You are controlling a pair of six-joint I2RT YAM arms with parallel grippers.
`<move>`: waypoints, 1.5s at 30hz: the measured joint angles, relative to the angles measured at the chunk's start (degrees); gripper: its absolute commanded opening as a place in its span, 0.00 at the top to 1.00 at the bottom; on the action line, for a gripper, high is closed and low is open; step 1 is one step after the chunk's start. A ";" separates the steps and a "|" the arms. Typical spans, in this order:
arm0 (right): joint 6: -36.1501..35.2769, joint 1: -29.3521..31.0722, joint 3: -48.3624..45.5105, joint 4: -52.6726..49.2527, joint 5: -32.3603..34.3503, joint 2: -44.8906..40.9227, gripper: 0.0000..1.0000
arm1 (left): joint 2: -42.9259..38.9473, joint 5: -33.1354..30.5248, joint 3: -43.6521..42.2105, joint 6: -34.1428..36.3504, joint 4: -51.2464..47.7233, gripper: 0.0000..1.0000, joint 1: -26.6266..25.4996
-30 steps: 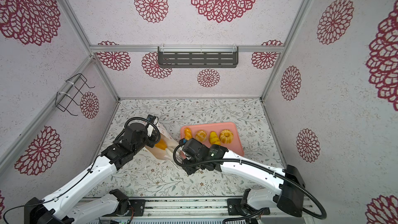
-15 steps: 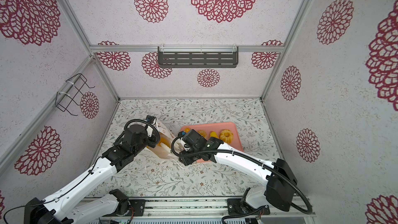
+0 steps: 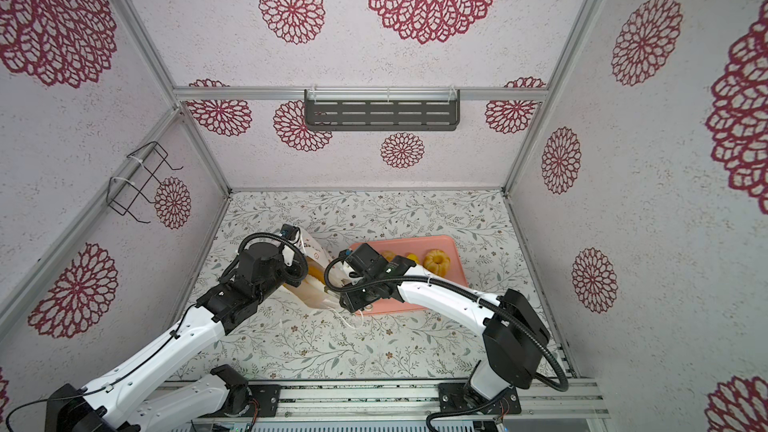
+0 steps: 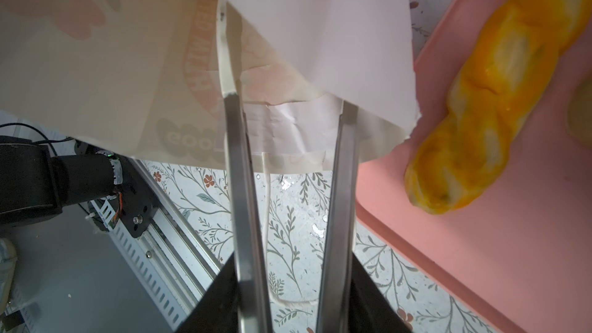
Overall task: Take the fake bread out of the paper bag
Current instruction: 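Close the tongs on the golden bread roll inside the bag, then pull the tongs holding the golden roll out of the bag, then carry the golden roll with the tongs to the tray's far corner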
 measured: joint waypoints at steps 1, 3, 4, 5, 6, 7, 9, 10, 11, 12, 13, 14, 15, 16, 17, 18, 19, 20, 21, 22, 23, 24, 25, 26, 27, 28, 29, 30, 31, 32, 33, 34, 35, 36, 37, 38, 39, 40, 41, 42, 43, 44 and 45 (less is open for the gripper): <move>0.02 -0.07 0.04 0.31 -0.57 0.44 0.53 | 0.00 0.07 -0.11 -0.07 0.15 1.00 0.00; 0.02 -0.17 0.04 1.01 -1.64 1.07 0.53 | -0.20 0.31 -0.57 -0.26 0.50 1.00 0.00; 0.04 -0.26 0.04 1.55 -2.38 1.40 0.54 | -0.35 0.46 -0.74 -0.31 0.52 1.00 -0.02; 0.04 -0.28 0.04 2.01 -2.80 1.66 0.54 | -0.44 0.50 -0.83 -0.35 0.59 1.00 -0.04; 0.09 -0.35 0.04 2.54 -3.39 1.95 0.56 | -0.48 0.52 -0.85 -0.39 0.66 1.00 -0.04; 0.11 -0.39 0.04 2.91 -3.89 2.21 0.58 | -0.48 0.50 -0.85 -0.42 0.76 1.00 -0.04; 0.13 -0.52 0.04 3.19 -4.70 2.69 0.65 | -0.48 0.50 -0.96 -0.46 0.94 1.00 -0.04; 0.17 -0.55 0.04 3.28 -5.05 2.86 0.69 | -0.48 0.52 -1.05 -0.52 1.07 1.00 -0.04; 0.35 -0.55 0.04 3.30 -5.29 2.95 0.74 | -0.48 0.52 -1.16 -0.63 1.22 1.00 -0.04; 0.39 -0.55 0.04 3.30 -5.40 2.97 0.79 | -0.48 0.52 -1.27 -0.72 1.38 1.00 -0.04; 0.48 -0.55 0.09 3.19 -5.53 2.97 0.83 | -0.48 0.50 -1.33 -0.90 1.49 1.00 -0.04; 0.33 -0.55 0.20 2.97 -5.64 2.93 0.87 | -0.48 0.46 -1.42 -1.14 1.64 1.00 -0.04; 0.46 -0.55 0.24 2.75 -5.55 2.82 0.91 | -0.48 0.42 -1.51 -1.49 1.79 1.00 -0.04; 0.55 -0.55 0.24 2.40 -5.51 2.56 0.95 | -0.48 0.31 -1.60 -1.79 1.90 1.00 -0.07; 0.61 -0.52 0.24 2.05 -5.35 2.23 0.98 | -0.48 0.17 -1.70 -2.10 2.05 1.00 -0.11; 0.63 -0.52 0.24 1.57 -5.14 1.70 1.00 | -0.48 -0.13 -1.75 -2.43 2.21 1.00 -0.22; 0.66 -0.48 0.24 0.83 -5.03 0.98 1.00 | -0.48 -0.63 -1.75 -2.64 2.36 1.00 -0.42; 0.70 -0.37 0.20 0.04 -4.85 0.15 1.00 | -0.48 -1.18 -1.75 -2.82 2.54 1.00 -0.61; 0.79 -0.22 0.09 -0.79 -4.61 -0.92 1.00 | -0.48 -1.68 -1.75 -2.97 2.67 1.00 -0.79; 1.14 -0.07 -0.15 -1.57 -4.42 -2.23 1.00 | -0.48 -2.36 -1.75 -3.13 2.80 1.00 -0.96; 1.31 0.20 -0.57 -2.45 -4.13 -3.98 1.00 | -0.48 -3.06 -1.75 -3.26 2.86 1.00 -1.07; 1.68 0.44 -0.94 -3.19 -3.87 -5.46 1.00 | -0.48 -3.61 -1.77 -3.39 2.93 1.00 -1.18; 2.14 0.74 -1.53 -3.89 -3.61 -7.45 1.00 | -0.59 -4.28 -1.84 -3.61 3.02 1.00 -1.27; 2.56 0.98 -2.16 -4.46 -3.50 -9.25 1.00 | -0.74 -4.87 -1.97 -3.80 3.08 1.00 -1.33; 2.93 1.11 -2.78 -4.94 -3.41 -10.86 1.00 | -0.96 -5.46 -2.12 -4.07 3.10 1.00 -1.33; 3.58 1.33 -3.65 -5.51 -3.37 -12.90 1.00 | -1.25 -6.21 -2.32 -4.37 3.08 1.00 -1.33; 4.07 1.44 -4.44 -5.81 -3.32 -14.47 1.00 | -1.44 -6.99 -2.43 -4.68 2.99 1.00 -1.33; 4.72 1.64 -5.42 -6.32 -3.37 -16.31 1.00 | -1.55 -7.89 -2.45 -5.18 2.89 1.00 -1.33; 5.53 1.77 -6.43 -6.80 -3.39 -18.05 1.00 | -1.57 -9.03 -2.45 -5.66 2.86 1.00 -1.33; 6.29 1.88 -7.23 -7.10 -3.39 -19.39 1.00 | -1.55 -10.03 -2.45 -6.12 2.80 1.00 -1.33; 6.80 1.95 -8.15 -7.45 -3.41 -20.79 1.00 | -1.51 -11.34 -2.45 -6.73 2.58 1.00 -1.33; 7.82 2.05 -9.22 -7.74 -3.39 -22.23 1.00 | -1.44 -12.57 -2.45 -7.41 2.36 1.00 -1.33; 8.41 2.14 -10.05 -7.93 -3.41 -23.34 1.00 | -1.33 -13.62 -2.43 -8.02 2.12 1.00 -1.33; 9.31 2.25 -11.15 -8.26 -3.41 -24.79 1.00 | -1.14 -14.84 -2.43 -8.70 1.79 1.00 -1.33; 10.10 2.34 -12.20 -8.48 -3.43 -26.12 1.00 | -0.79 -15.96 -2.43 -9.44 1.57 1.00 -1.33; 10.78 2.38 -13.14 -8.57 -3.41 -27.21 1.00 | -0.46 -16.72 -2.43 -9.97 1.51 1.00 -1.33; 11.32 2.38 -14.34 -8.72 -3.41 -28.65 1.00 | -0.04 -17.55 -2.43 -10.56 1.46 1.00 -1.31; 12.09 2.40 -15.45 -8.96 -3.34 -30.05 1.00 | 0.33 -18.10 -2.43 -10.99 1.46 1.00 -1.33; 12.66 2.40 -16.26 -9.25 -3.28 -31.19 1.00 | 0.63 -18.58 -2.40 -11.34 1.49 1.00 -1.31; 13.22 2.40 -17.18 -9.51 -3.17 -32.52 1.00 | 0.98 -19.08 -2.38 -11.72 1.49 1.00 -1.29; 13.94 2.40 -18.10 -9.75 -3.06 -34.03 1.00 | 1.36 -19.50 -2.32 -12.02 1.49 1.00 -1.27; 14.62 2.40 -18.75 -9.94 -2.89 -35.30 1.00 | 1.68 -19.78 -2.25 -12.24 1.51 1.00 -1.27; 15.37 2.40 -19.39 -10.14 -2.49 -36.87 1.00 | 2.03 -20.11 -2.21 -12.48 1.51 1.00 -1.27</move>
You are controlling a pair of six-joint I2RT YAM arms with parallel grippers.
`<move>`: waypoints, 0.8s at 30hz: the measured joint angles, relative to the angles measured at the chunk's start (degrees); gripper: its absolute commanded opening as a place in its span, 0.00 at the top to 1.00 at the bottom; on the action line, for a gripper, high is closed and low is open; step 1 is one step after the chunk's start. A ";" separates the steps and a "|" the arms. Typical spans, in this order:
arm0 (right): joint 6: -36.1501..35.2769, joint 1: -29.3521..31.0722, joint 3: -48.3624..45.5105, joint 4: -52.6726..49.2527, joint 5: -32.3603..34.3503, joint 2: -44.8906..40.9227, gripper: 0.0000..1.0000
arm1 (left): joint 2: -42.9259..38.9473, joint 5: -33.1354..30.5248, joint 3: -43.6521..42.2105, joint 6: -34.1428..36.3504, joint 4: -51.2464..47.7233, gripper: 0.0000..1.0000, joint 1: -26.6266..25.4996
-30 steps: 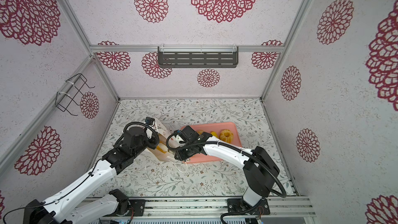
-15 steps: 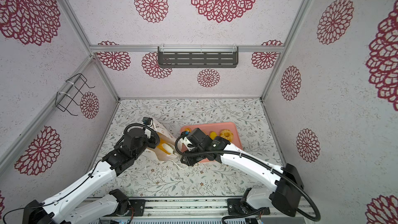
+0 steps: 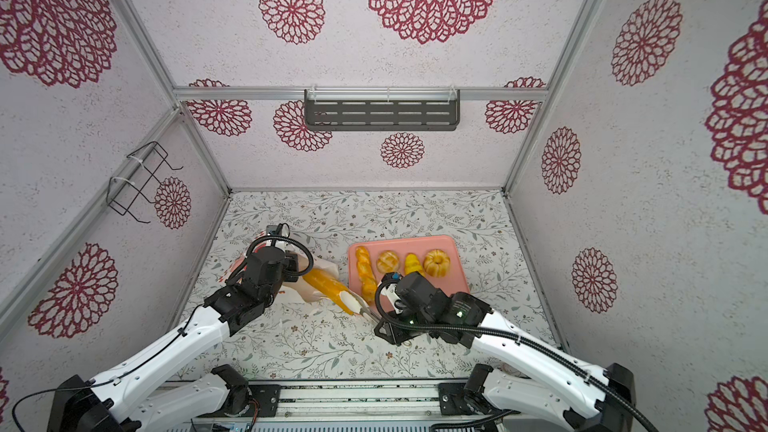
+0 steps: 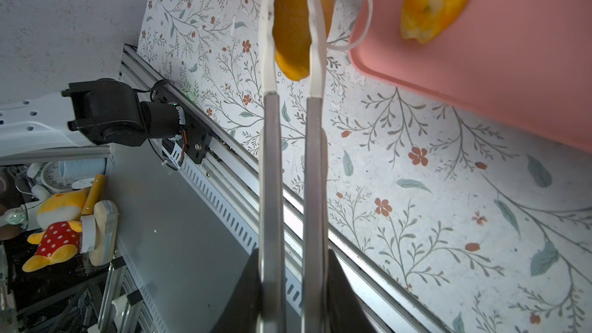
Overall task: Take the fake bread out of the paper bag
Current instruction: 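Carry the golden roll with the tongs to the tray's far corner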
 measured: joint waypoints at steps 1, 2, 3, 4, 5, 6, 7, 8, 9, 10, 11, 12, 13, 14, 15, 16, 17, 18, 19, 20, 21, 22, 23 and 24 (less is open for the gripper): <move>0.81 0.00 -0.35 -0.35 0.48 -1.53 1.00 | 0.33 -0.26 0.02 -0.22 0.07 1.00 0.04; 1.38 0.00 -0.52 -0.52 0.70 -2.69 1.00 | 0.59 -0.44 0.07 -0.44 0.07 1.00 0.11; 1.88 0.00 -0.63 -0.70 1.01 -3.96 1.00 | 0.81 -0.61 0.13 -0.63 0.09 1.00 0.22; 2.51 0.00 -0.66 -0.96 1.38 -5.22 1.00 | 1.01 -0.74 0.17 -0.87 0.09 1.00 0.39; 2.97 0.00 -0.66 -1.11 1.79 -6.21 1.00 | 1.11 -0.76 0.22 -1.07 0.07 1.00 0.61; 3.41 0.02 -0.66 -1.44 2.25 -7.32 1.00 | 1.20 -0.90 0.26 -1.33 0.07 1.00 0.85; 3.89 0.02 -0.63 -1.90 2.80 -8.33 1.00 | 1.29 -1.05 0.39 -1.73 -0.02 1.00 1.16; 4.33 0.02 -0.63 -2.29 3.26 -9.01 1.00 | 1.33 -1.18 0.48 -1.95 -0.09 1.00 1.36; 4.81 -0.04 -0.63 -2.89 3.82 -9.86 1.00 | 1.36 -1.40 0.59 -2.25 -0.33 1.00 1.64; 5.35 -0.11 -0.63 -3.41 4.55 -10.56 1.00 | 1.36 -1.62 0.68 -2.51 -0.52 1.00 1.84; 5.90 -0.20 -0.63 -3.96 5.25 -11.19 1.00 | 1.36 -1.86 0.76 -2.78 -0.85 1.00 1.99; 6.32 -0.31 -0.63 -4.57 5.81 -11.80 1.00 | 1.36 -2.08 0.90 -3.02 -1.25 1.00 2.16; 6.62 -0.33 -0.61 -5.27 6.47 -12.41 1.00 | 1.36 -2.25 1.01 -3.23 -1.53 1.00 2.38; 6.97 -0.35 -0.52 -5.84 6.91 -12.90 1.00 | 1.33 -2.38 1.07 -3.45 -1.70 1.00 2.58; 7.43 -0.39 -0.39 -6.56 7.58 -13.38 1.00 | 1.31 -2.47 1.11 -3.67 -1.81 1.00 2.80; 7.87 -0.44 -0.15 -7.23 8.22 -13.70 1.00 | 1.27 -2.49 1.14 -3.93 -1.99 1.00 2.99; 8.33 -0.44 0.07 -7.76 8.68 -13.99 1.00 | 1.22 -2.51 1.14 -4.17 -2.16 1.00 3.17; 8.68 -0.48 0.39 -8.39 9.44 -14.19 1.00 | 1.14 -2.51 1.14 -4.44 -2.38 1.00 3.30; 9.07 -0.48 0.79 -9.03 10.14 -14.43 1.00 | 1.03 -2.54 1.14 -4.55 -2.58 1.00 3.39; 9.53 -0.48 1.31 -9.86 11.37 -14.71 1.00 | 0.85 -2.54 1.14 -4.68 -2.78 1.00 3.45; 10.21 -0.52 1.90 -10.75 12.66 -14.97 1.00 | 0.59 -2.51 1.14 -4.74 -2.91 1.00 3.50; 10.88 -0.55 2.62 -11.82 14.21 -15.23 1.00 | 0.31 -2.51 1.14 -4.81 -3.02 1.00 3.54; 11.63 -0.59 3.50 -13.05 16.04 -15.52 1.00 | -0.09 -2.45 1.11 -4.92 -3.17 1.00 3.61; 12.48 -0.63 4.52 -14.47 18.32 -15.78 1.00 | -0.57 -2.43 1.07 -5.01 -3.26 1.00 3.65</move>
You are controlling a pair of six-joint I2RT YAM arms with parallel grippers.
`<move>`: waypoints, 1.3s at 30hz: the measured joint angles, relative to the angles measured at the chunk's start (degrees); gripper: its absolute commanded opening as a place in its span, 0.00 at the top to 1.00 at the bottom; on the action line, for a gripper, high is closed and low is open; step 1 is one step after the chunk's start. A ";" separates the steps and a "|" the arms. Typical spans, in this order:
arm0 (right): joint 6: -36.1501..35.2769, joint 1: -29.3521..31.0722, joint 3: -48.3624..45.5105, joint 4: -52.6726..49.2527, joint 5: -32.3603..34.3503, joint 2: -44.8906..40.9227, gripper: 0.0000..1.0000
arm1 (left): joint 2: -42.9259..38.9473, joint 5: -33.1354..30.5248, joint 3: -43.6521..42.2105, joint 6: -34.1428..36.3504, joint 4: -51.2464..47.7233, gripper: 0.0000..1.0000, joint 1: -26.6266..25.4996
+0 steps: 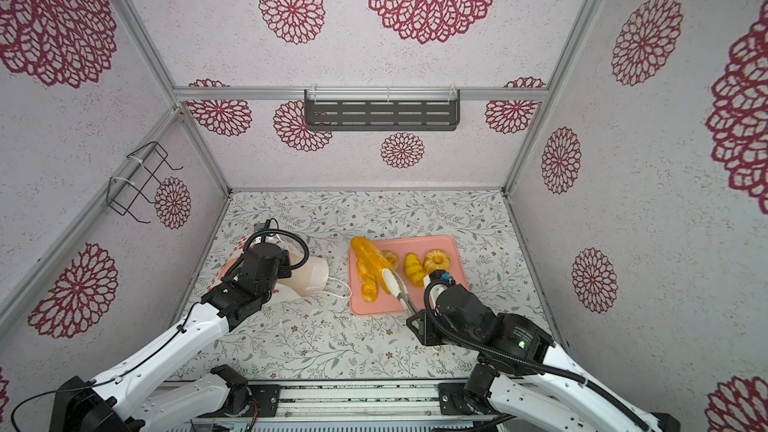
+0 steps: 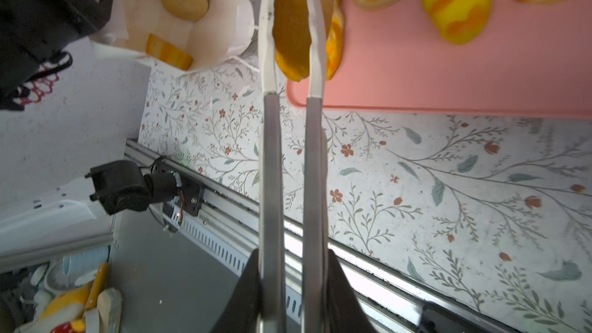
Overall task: Take the fake bread out of the paper bag
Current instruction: 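Carry the golden roll with the tongs to the tray's far corner, then lower the golden roll onto the tray and open the tongs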
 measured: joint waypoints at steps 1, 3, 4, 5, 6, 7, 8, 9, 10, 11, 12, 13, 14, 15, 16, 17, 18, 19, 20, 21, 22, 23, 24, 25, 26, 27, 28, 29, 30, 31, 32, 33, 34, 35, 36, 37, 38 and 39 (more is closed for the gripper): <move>0.76 -0.04 0.92 -1.27 1.99 -0.15 1.00 | -0.50 0.04 -0.13 -0.15 -0.02 1.00 0.07; 1.99 -0.13 3.34 -4.59 6.82 -0.07 1.00 | -1.55 0.22 -0.33 -0.33 -0.17 1.00 0.11; 2.45 -0.20 4.46 -6.12 9.05 0.15 1.00 | -1.95 0.31 -0.42 -0.37 -0.22 1.00 0.11; 2.78 -0.35 5.60 -7.76 11.26 0.46 1.00 | -2.32 0.48 -0.48 -0.50 -0.33 1.00 0.11; 2.80 -0.57 6.58 -9.18 13.00 0.68 1.00 | -2.54 0.66 -0.55 -0.59 -0.39 1.00 0.11; 2.78 -0.90 7.32 -10.25 14.43 1.11 1.00 | -2.67 0.85 -0.59 -0.66 -0.44 1.00 0.11; 2.58 -1.40 7.85 -11.13 15.67 1.77 1.00 | -2.71 1.14 -0.59 -0.76 -0.48 1.00 0.11; 2.16 -2.23 8.11 -11.89 16.63 2.75 1.00 | -2.73 1.38 -0.61 -0.87 -0.48 1.00 0.11; 1.66 -3.19 8.20 -12.39 17.09 3.76 1.00 | -2.73 1.57 -0.66 -0.98 -0.46 1.00 0.11; 0.79 -4.61 8.22 -12.96 17.35 5.01 1.00 | -2.86 1.79 -0.81 -1.09 -0.44 1.00 0.11; -0.39 -6.51 8.24 -13.46 17.51 6.43 1.00 | -3.13 2.05 -1.09 -1.18 -0.37 1.00 0.11; -1.57 -8.48 8.24 -13.88 17.64 7.58 1.00 | -3.43 2.32 -1.36 -1.20 -0.37 1.00 0.11; -2.99 -10.84 8.24 -14.19 17.59 8.72 1.00 | -3.82 2.62 -1.66 -1.25 -0.35 1.00 0.11; -4.66 -13.51 8.24 -14.38 17.53 9.88 1.00 | -4.33 2.89 -2.01 -1.31 -0.26 1.00 0.11; -6.05 -15.87 8.24 -14.45 17.49 11.02 1.00 | -4.83 3.10 -2.38 -1.40 -0.17 1.00 0.11; -7.85 -18.62 8.24 -14.45 17.11 12.41 1.00 | -5.42 3.32 -2.75 -1.49 -0.11 1.00 0.11; -9.66 -21.33 8.22 -14.43 16.72 13.60 1.00 | -6.10 3.52 -3.19 -1.64 0.02 1.00 0.11; -11.08 -23.26 8.20 -14.36 16.46 14.43 1.00 | -6.56 3.63 -3.45 -1.70 0.02 1.00 0.11; -12.81 -25.20 7.96 -14.03 16.24 15.23 1.00 | -7.17 3.78 -3.85 -1.81 0.07 1.00 0.11; -14.40 -26.84 7.54 -13.55 15.89 15.85 1.00 | -7.67 3.93 -4.17 -1.90 0.07 1.00 0.11; -15.54 -27.91 7.08 -13.07 15.54 16.31 1.00 | -8.09 4.02 -4.39 -1.97 0.07 1.00 0.11; -17.00 -29.05 6.36 -12.37 15.04 16.87 1.00 | -8.48 4.15 -4.59 -2.03 0.04 1.00 0.11; -18.03 -29.68 5.64 -11.76 14.62 17.40 1.00 | -8.76 4.33 -4.74 -2.08 0.04 1.00 0.11; -18.95 -30.10 4.79 -11.10 14.10 17.92 1.00 | -8.98 4.42 -4.90 -2.10 0.07 1.00 0.11; -19.69 -30.27 3.80 -10.34 13.46 18.34 1.00 | -9.18 4.61 -5.03 -2.10 0.04 1.00 0.11; -20.35 -30.32 2.62 -9.55 12.83 18.67 1.00 | -9.31 4.76 -5.11 -2.10 0.04 1.00 0.11; -20.72 -30.34 1.70 -8.94 12.28 18.78 1.00 | -9.38 4.81 -5.16 -2.10 0.07 1.00 0.11; -20.94 -30.34 0.79 -8.50 11.89 18.75 1.00 | -9.40 4.87 -5.18 -2.10 0.07 1.00 0.11; -21.05 -30.34 0.04 -8.09 11.69 18.62 1.00 | -9.38 4.94 -5.18 -2.08 0.09 1.00 0.11; -21.22 -30.36 -0.52 -7.63 11.43 18.45 1.00 | -9.38 4.98 -5.22 -2.08 0.11 1.00 0.11; -21.29 -30.45 -1.18 -7.04 10.97 18.18 1.00 | -9.33 5.03 -5.27 -2.08 0.20 1.00 0.11; -21.31 -30.51 -1.75 -6.51 10.49 17.86 1.00 | -9.27 5.05 -5.27 -2.08 0.33 1.00 0.11; -21.31 -30.56 -2.45 -5.86 9.92 17.46 1.00 | -9.18 5.05 -5.27 -2.08 0.46 1.00 0.11; -21.31 -30.56 -3.17 -5.25 9.07 17.03 1.00 | -9.09 5.05 -5.27 -2.08 0.52 1.00 0.11; -21.29 -30.56 -3.98 -4.55 8.15 16.50 1.00 | -9.01 5.07 -5.27 -2.08 0.55 1.00 0.11; -21.31 -30.56 -4.52 -4.07 7.41 16.09 1.00 | -8.94 5.14 -5.27 -2.08 0.57 1.00 0.11; -21.29 -30.56 -5.05 -3.61 6.45 15.56 1.00 | -8.90 5.20 -5.27 -2.10 0.59 1.00 0.11; -21.29 -30.56 -5.40 -3.10 5.46 15.10 1.00 | -8.90 5.20 -5.27 -2.10 0.61 1.00 0.11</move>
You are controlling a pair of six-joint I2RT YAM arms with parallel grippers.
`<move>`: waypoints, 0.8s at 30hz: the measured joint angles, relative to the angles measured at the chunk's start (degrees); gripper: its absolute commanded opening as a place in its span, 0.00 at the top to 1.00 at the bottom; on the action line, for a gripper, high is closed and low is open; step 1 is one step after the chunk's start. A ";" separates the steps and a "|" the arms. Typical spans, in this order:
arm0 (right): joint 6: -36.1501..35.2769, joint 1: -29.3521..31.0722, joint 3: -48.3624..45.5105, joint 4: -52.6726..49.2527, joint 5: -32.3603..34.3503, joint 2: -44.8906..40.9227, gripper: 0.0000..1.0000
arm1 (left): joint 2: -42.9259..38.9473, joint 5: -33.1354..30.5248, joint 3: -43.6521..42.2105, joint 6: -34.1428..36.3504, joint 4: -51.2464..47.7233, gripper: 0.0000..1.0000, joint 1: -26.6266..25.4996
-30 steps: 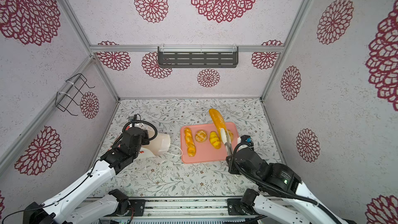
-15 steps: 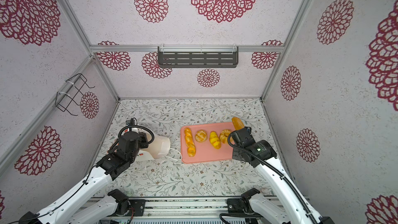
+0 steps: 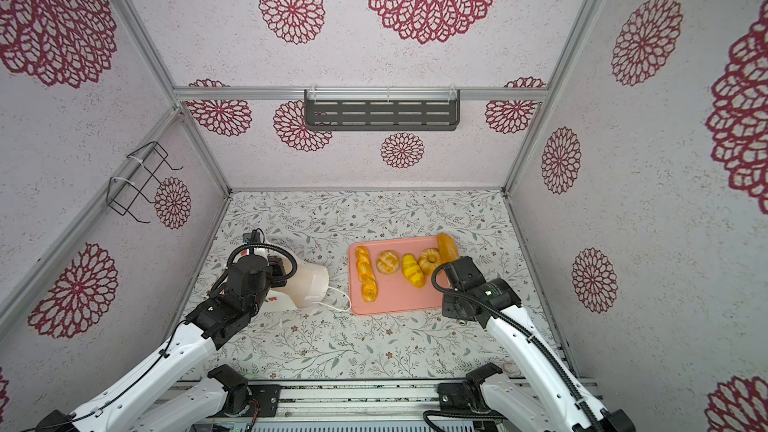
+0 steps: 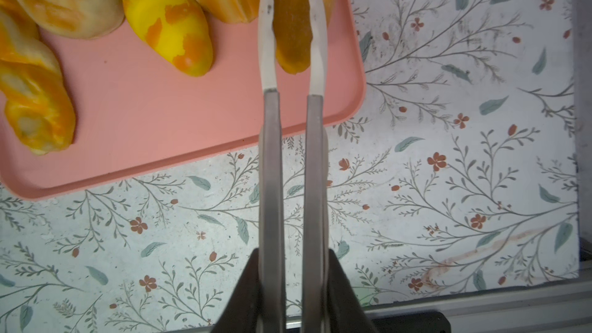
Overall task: Take the fake bread out of the paper bag
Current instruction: 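Lower the golden roll onto the tray and open the tongs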
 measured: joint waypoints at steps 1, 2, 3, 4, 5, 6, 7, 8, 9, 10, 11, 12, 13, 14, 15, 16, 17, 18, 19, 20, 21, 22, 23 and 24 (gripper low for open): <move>0.00 -0.02 -0.20 0.31 -0.85 -0.33 1.00 | 0.00 0.00 0.00 0.00 0.00 1.00 0.00; -0.02 -0.02 -0.31 0.66 -1.86 -0.70 1.00 | 0.00 0.00 0.00 0.00 -0.02 1.00 0.00; -0.02 -0.04 -0.33 0.79 -2.80 -1.01 1.00 | -0.02 0.00 0.00 0.00 -0.04 1.00 0.00; 0.00 -0.04 -0.33 0.94 -3.69 -1.29 1.00 | -0.02 0.00 0.00 0.00 -0.04 1.00 0.00; 0.00 -0.04 -0.33 1.03 -4.48 -1.62 1.00 | -0.09 -0.02 0.00 0.00 -0.09 1.00 0.00; 0.04 -0.04 -0.33 1.03 -5.07 -1.97 1.00 | -0.17 -0.02 0.00 0.00 -0.13 1.00 0.00; 0.11 -0.04 -0.31 0.92 -5.33 -2.36 1.00 | -0.31 -0.07 0.00 0.02 -0.17 1.00 0.00; 0.33 -0.02 -0.28 0.68 -5.18 -2.80 1.00 | -0.42 -0.11 0.00 0.02 -0.20 1.00 0.00; 0.59 -0.02 -0.28 0.39 -4.98 -3.08 1.00 | -0.50 -0.15 0.00 0.00 -0.20 1.00 0.00; 0.94 -0.02 -0.22 -0.13 -4.37 -3.30 1.00 | -0.52 -0.17 0.00 0.00 -0.22 1.00 0.00; 1.09 -0.02 -0.11 -0.70 -3.58 -3.32 1.00 | -0.52 -0.17 0.00 0.00 -0.22 1.00 0.00; 1.27 -0.02 -0.04 -1.20 -2.89 -3.23 1.00 | -0.52 -0.15 0.00 0.00 -0.22 1.00 0.00; 1.46 -0.02 -0.04 -1.86 -2.01 -3.04 1.00 | -0.50 -0.15 0.00 0.00 -0.22 1.00 0.00; 1.57 -0.02 -0.02 -2.38 -1.11 -2.69 1.00 | -0.48 -0.15 0.00 0.00 -0.24 1.00 0.00; 1.60 -0.02 0.00 -2.60 -0.31 -2.34 1.00 | -0.46 -0.13 0.00 0.00 -0.22 1.00 0.00; 1.60 -0.02 0.07 -2.73 0.48 -1.95 1.00 | -0.42 -0.09 0.00 0.00 -0.22 1.00 0.00; 1.57 -0.02 0.22 -2.80 1.31 -1.53 1.00 | -0.37 -0.04 0.00 0.00 -0.22 1.00 0.00; 1.53 -0.02 0.35 -2.73 2.05 -1.16 1.00 | -0.37 0.00 0.00 0.00 -0.22 1.00 0.00; 1.51 -0.02 0.46 -2.64 2.73 -0.79 1.00 | -0.37 0.00 0.00 0.00 -0.22 1.00 0.00; 1.46 -0.02 0.50 -2.51 3.34 -0.44 1.00 | -0.37 0.00 0.00 0.00 -0.22 1.00 0.00; 1.42 -0.02 0.50 -2.29 3.76 -0.13 1.00 | -0.37 0.00 0.00 0.00 -0.22 1.00 0.00; 1.33 -0.02 0.50 -2.03 3.98 0.22 1.00 | -0.37 0.00 0.00 0.00 -0.24 1.00 0.00; 1.03 -0.02 0.50 -1.70 4.09 0.61 1.00 | -0.37 0.00 0.00 0.00 -0.24 1.00 0.00; 0.92 -0.02 0.48 -1.38 4.07 0.94 1.00 | -0.37 0.00 0.00 0.00 -0.24 1.00 0.00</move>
